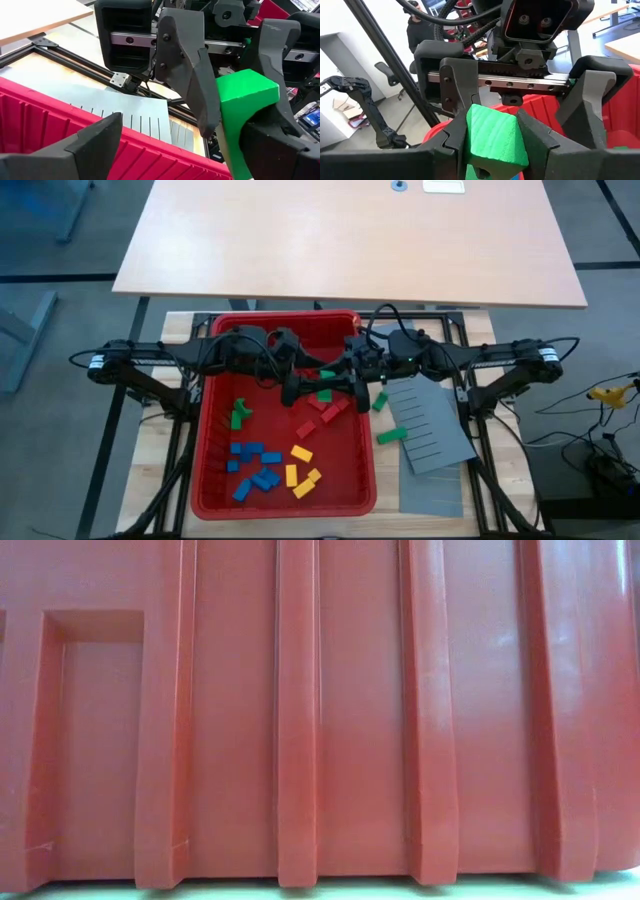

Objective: Sort blocks

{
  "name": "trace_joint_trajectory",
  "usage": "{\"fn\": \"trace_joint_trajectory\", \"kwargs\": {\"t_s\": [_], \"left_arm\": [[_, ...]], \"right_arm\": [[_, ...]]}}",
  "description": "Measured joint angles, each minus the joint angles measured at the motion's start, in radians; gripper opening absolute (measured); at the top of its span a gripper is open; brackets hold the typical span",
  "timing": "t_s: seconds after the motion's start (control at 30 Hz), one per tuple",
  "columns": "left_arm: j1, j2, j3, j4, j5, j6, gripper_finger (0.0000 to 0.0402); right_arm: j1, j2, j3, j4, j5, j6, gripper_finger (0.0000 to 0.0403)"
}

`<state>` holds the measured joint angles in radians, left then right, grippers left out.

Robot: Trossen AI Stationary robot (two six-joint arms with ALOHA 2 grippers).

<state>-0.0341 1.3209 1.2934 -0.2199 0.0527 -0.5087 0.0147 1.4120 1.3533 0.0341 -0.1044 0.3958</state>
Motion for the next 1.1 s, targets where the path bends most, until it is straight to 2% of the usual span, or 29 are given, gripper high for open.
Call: {"fn": "trace_joint_trajectory", "kwargs": {"t_s": [0.1,0.23,0.37,0.5,0.53,0.7,0.93,1.0,1.1], "left_arm": [[0.000,0.001,0.000,0.002,0.004,0.002,0.0337],[0.000,0.002,0.000,0.002,0.015,0.011,0.0274],[0.000,0.002,0.000,0.001,0.024,0.037,0.0173],[0.001,0.000,0.000,0.000,0.030,0.063,0.0037],[0.001,0.000,0.000,0.000,0.024,0.061,0.0022],[0.002,0.000,0.000,0.001,0.024,0.064,0.0008],[0.000,0.009,-0.006,-0.035,0.042,0.079,0.0007],[0.001,0.007,-0.006,-0.040,0.037,0.077,0.0007],[0.002,0.002,-0.003,-0.028,0.025,0.074,0.0007]], "right_arm": [[0.000,0.000,0.000,0.000,0.000,-0.002,0.0107],[-0.002,0.005,0.000,-0.001,0.003,0.001,0.0108],[-0.003,0.011,0.000,-0.007,0.012,0.007,0.0126],[-0.005,0.010,0.000,-0.005,0.024,0.007,0.0128],[-0.004,0.010,0.000,-0.003,0.028,0.005,0.0125],[-0.004,0.010,0.000,-0.003,0.033,0.004,0.0120],[-0.006,0.000,0.008,0.038,0.039,0.011,0.0151],[-0.005,0.001,0.008,0.047,0.037,0.009,0.0145],[-0.004,0.008,0.004,0.029,0.027,0.007,0.0113]]}}
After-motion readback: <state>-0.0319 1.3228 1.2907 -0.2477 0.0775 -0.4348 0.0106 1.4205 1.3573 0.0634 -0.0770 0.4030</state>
